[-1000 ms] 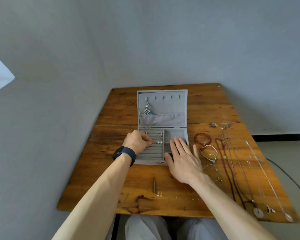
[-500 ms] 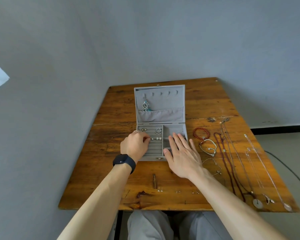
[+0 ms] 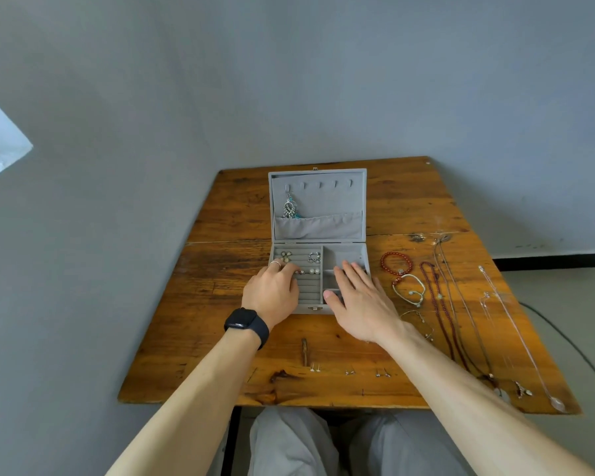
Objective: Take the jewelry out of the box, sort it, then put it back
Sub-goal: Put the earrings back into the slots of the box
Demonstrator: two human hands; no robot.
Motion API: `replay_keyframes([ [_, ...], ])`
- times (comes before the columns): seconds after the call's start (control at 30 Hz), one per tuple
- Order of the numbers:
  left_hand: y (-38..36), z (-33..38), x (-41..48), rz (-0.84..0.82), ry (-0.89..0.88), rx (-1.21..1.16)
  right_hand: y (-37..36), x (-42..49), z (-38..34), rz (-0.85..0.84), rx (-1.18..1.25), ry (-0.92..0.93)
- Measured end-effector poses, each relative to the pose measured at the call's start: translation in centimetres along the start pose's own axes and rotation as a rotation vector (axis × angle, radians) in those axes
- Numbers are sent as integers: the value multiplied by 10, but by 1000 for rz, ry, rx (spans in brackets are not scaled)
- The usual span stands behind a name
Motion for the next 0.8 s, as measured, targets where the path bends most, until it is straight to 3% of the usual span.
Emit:
replay_keyframes([
  [0.13,9,4,-11,-64,19,-32,39,-21,9,122,245,-8],
  [0.23,18,25,-32,12,-47,-45,56,-53,24,249,270,-14],
  [0.37,17,65,-62,90,-136,-145,53,-93,41,317,175,-52],
  [0.6,-31,101,-76,-85,-124,-172,23,-124,43,388,-39,-86],
  [0.8,-47,102,-76,-51,-84,-158,16,-124,39,439,-52,-144],
])
Point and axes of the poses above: each hand's wrist, its own x-axis towards the middle knuckle, its own y-axis out of the back of the hand, z = x × y, the point moved 5 cm from there along x, towards the middle knuckle, and after that the axes turned 3 degrees about x, right-handed, at the moved point
